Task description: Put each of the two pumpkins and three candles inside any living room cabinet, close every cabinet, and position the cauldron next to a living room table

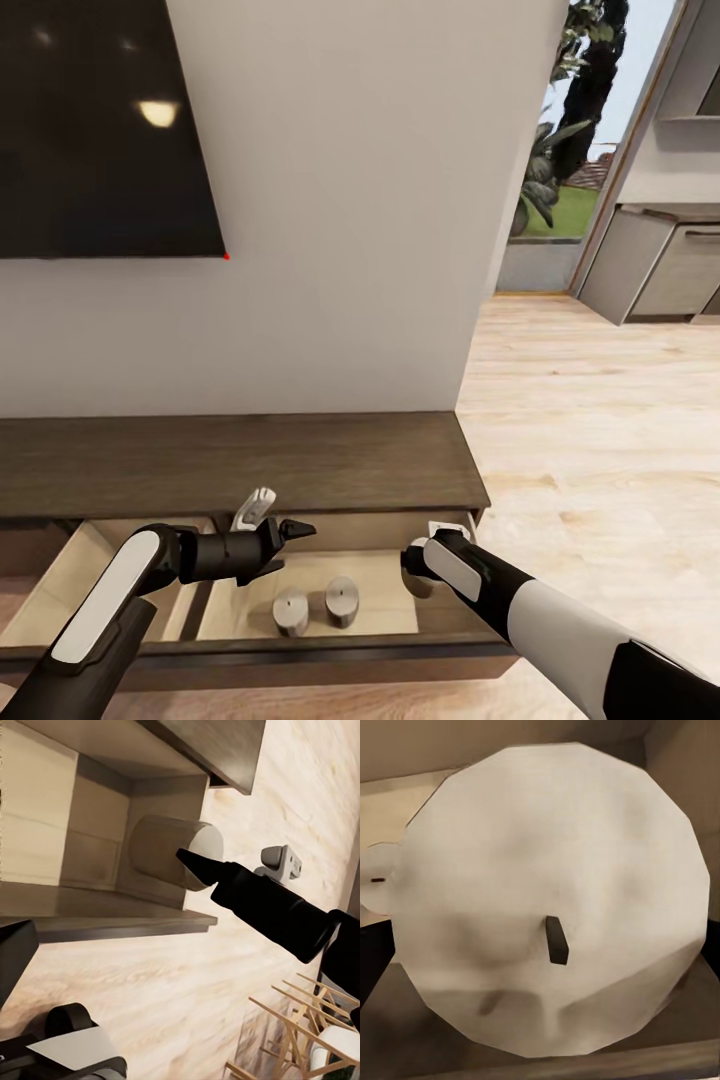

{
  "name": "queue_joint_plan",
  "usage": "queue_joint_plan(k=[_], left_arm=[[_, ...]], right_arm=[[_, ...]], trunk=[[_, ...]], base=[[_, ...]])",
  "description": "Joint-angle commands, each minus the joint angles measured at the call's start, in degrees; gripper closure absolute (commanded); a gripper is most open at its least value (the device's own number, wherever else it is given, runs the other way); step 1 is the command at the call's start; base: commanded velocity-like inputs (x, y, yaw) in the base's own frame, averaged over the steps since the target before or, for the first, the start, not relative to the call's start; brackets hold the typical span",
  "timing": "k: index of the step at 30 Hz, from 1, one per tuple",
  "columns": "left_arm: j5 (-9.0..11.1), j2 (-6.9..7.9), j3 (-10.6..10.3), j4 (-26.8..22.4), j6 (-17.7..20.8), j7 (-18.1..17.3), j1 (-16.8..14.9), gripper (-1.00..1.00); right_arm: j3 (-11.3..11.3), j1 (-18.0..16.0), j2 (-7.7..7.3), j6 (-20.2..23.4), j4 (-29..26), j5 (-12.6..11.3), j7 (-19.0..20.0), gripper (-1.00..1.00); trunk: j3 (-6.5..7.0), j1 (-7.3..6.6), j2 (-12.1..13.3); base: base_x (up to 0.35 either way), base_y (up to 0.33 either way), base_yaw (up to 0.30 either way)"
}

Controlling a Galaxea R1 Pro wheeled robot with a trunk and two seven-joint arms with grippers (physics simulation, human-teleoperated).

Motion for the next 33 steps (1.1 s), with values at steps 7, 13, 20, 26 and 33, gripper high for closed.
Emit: queue_joint_plan(k=[7,13,20,26,33], left_arm=[[0.60,-0.02,-0.15,-0.05,-0.04,0.60,-0.04,-1.00],[0.62,-0.05,-0.39,-0.05,-0.04,0.53,-0.04,-1.00],[0.91,0.01,-1.11,-0.13,-0.04,-0.76,-0.04,-1.00],[1.00,0.17,-2.69,-0.14,-0.04,-4.62,-0.04,-1.00],[1.10,1.66,-2.87,-1.00,-0.04,-6.70,0.04,-1.00]], right_arm=[[0.44,-0.10,-0.12,0.01,-0.15,-0.39,-0.41,1.00],[0.45,-0.10,-0.12,0.00,-0.15,-0.39,-0.42,1.00],[0.45,-0.08,-0.12,0.00,-0.17,-0.39,-0.37,1.00],[0.53,-0.08,-0.12,0.00,-0.17,-0.39,-0.39,1.00],[0.53,-0.10,-0.12,0.00,-0.19,-0.39,-0.36,1.00]], trunk=[[-1.31,1.54,-2.85],[-2.39,2.86,-5.26],[-3.65,4.39,-8.06],[-4.72,5.71,-10.47],[-5.98,7.25,-13.28]], base=[[0.000,0.000,0.000],[0.000,0.000,0.000],[0.000,0.000,0.000],[0.000,0.000,0.000],[0.000,0.000,0.000]])
